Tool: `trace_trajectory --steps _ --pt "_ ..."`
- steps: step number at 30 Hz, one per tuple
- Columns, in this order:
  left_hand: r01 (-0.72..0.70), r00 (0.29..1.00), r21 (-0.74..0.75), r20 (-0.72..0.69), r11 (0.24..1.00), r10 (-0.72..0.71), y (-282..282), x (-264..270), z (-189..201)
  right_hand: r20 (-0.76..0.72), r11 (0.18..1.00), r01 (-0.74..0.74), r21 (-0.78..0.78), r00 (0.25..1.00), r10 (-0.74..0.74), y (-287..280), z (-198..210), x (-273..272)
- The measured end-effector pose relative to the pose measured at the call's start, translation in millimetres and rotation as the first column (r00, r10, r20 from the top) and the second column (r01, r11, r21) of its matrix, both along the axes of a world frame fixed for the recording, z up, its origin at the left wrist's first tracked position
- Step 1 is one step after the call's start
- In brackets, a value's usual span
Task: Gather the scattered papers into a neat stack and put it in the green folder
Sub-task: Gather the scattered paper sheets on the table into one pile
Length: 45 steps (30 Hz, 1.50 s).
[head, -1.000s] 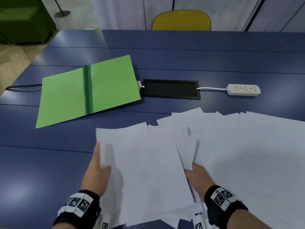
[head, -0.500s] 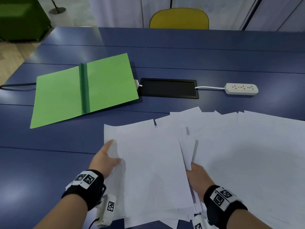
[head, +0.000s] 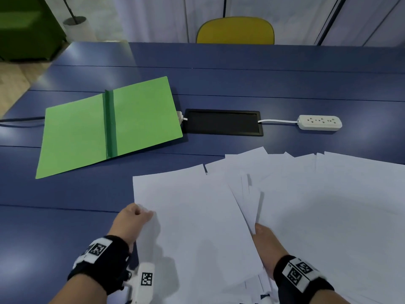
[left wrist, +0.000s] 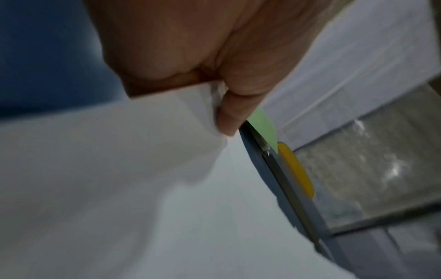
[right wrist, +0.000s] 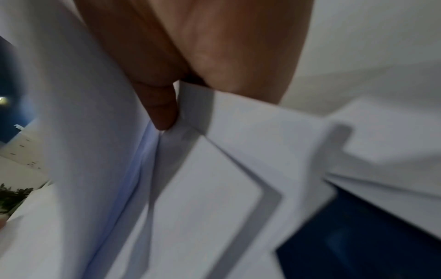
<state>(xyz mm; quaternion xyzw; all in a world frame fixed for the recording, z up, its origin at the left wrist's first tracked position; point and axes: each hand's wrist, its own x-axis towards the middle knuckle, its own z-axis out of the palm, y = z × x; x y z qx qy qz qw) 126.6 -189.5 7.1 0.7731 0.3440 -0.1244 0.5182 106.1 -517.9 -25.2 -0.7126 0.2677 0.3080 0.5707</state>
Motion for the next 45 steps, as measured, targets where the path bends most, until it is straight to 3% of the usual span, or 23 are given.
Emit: trace_trajectory --steps 4,9,11,13,16,17,20,21,23,26,28,31,36,41,45 --pt "-0.329 0.943 -0.130 0.005 0.935 0.333 7.5 -37.5 -8.4 0.027 1.000 0.011 0.010 1.000 -0.012 1.3 3.4 -3.0" --pt "-0.474 0.880 -0.029 0.010 0.880 0.475 -7.9 -74.1 -0.2 0.019 0.991 0.086 0.106 0.996 -0.088 6.6 25.0 -3.0" --pt "-0.411 0.911 0.009 -0.017 0.912 0.411 -13.2 -82.1 4.2 0.012 0.986 0.117 0.122 0.993 -0.120 5.2 27.4 -2.6" --pt "-0.198 0.976 0.070 -0.074 0.978 0.203 -17.9 -88.6 4.7 -0.007 0.983 0.110 0.149 0.994 -0.110 6.8 26.0 -3.0" --pt "0.122 0.978 0.113 -0.184 0.986 -0.100 -22.6 -95.0 5.9 0.016 0.981 0.129 0.145 0.991 -0.133 7.7 22.3 -6.3" --pt "0.138 0.978 0.118 -0.175 0.983 -0.116 -24.0 -94.7 6.5 0.033 0.981 0.125 0.147 0.991 -0.131 8.0 23.9 -6.9" --pt "-0.015 0.996 0.044 -0.086 0.999 0.019 -26.0 -87.0 11.7 0.051 0.981 0.099 0.168 0.993 -0.109 9.4 23.9 -7.4" --pt "0.007 0.997 0.044 -0.076 0.999 -0.004 -26.4 -83.3 11.3 0.048 0.978 0.098 0.182 0.993 -0.109 10.9 25.4 -7.6" --pt "0.164 0.984 0.107 -0.080 0.981 -0.156 -28.7 -79.5 9.6 0.042 0.975 0.091 0.201 0.994 -0.102 16.5 25.2 -8.0" --pt "0.363 0.932 0.268 -0.078 0.892 -0.355 -38.4 -77.5 7.1 0.055 0.985 0.055 0.166 0.996 -0.065 27.0 20.4 -9.1" --pt "0.347 0.936 0.269 -0.045 0.898 -0.349 -42.9 -74.5 13.4 0.069 0.990 0.042 0.131 0.996 -0.052 31.4 20.1 -10.7" --pt "0.194 0.976 0.206 0.056 0.959 -0.210 -39.3 -68.6 17.7 0.116 0.986 0.110 0.124 0.985 -0.125 15.6 29.7 -13.0" --pt "-0.042 0.999 0.075 -0.029 0.996 0.044 -26.5 -62.8 7.3 0.211 0.943 0.328 0.061 0.919 -0.333 -65.9 34.0 -21.1" --pt "-0.092 0.994 -0.004 -0.068 0.996 0.091 -40.9 -46.6 -2.3 0.115 0.912 0.407 0.049 0.905 -0.410 -101.6 16.4 -28.7" --pt "0.009 0.995 0.044 -0.100 0.999 -0.005 -58.1 -30.2 -8.7 0.092 0.903 0.419 0.092 0.900 -0.427 -103.5 14.5 -29.5"
